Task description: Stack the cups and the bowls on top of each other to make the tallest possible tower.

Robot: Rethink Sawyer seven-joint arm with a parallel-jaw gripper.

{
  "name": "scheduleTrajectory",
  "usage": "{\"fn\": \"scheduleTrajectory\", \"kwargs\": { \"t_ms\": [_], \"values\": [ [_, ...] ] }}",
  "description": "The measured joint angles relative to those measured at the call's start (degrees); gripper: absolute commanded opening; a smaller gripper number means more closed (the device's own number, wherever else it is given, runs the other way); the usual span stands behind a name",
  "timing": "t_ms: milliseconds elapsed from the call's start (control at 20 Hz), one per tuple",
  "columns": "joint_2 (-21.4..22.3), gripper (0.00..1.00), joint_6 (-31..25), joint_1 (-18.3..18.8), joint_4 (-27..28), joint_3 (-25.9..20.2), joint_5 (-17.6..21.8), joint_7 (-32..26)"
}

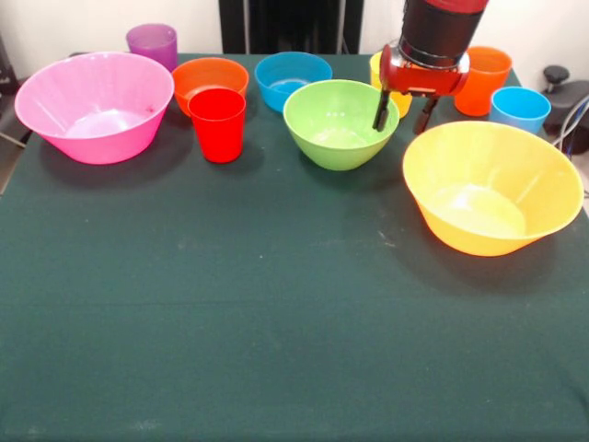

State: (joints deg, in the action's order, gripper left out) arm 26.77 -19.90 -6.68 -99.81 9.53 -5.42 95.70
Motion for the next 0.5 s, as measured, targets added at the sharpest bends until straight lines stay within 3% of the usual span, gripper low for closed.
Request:
{"fn": "scheduleTrajectory", "kwargs": {
  "t_ms": [500],
  "values": [
    [-0.34,1.00,0.01,1.04,0.01,0.01,-0.01,0.00]
  ]
}}
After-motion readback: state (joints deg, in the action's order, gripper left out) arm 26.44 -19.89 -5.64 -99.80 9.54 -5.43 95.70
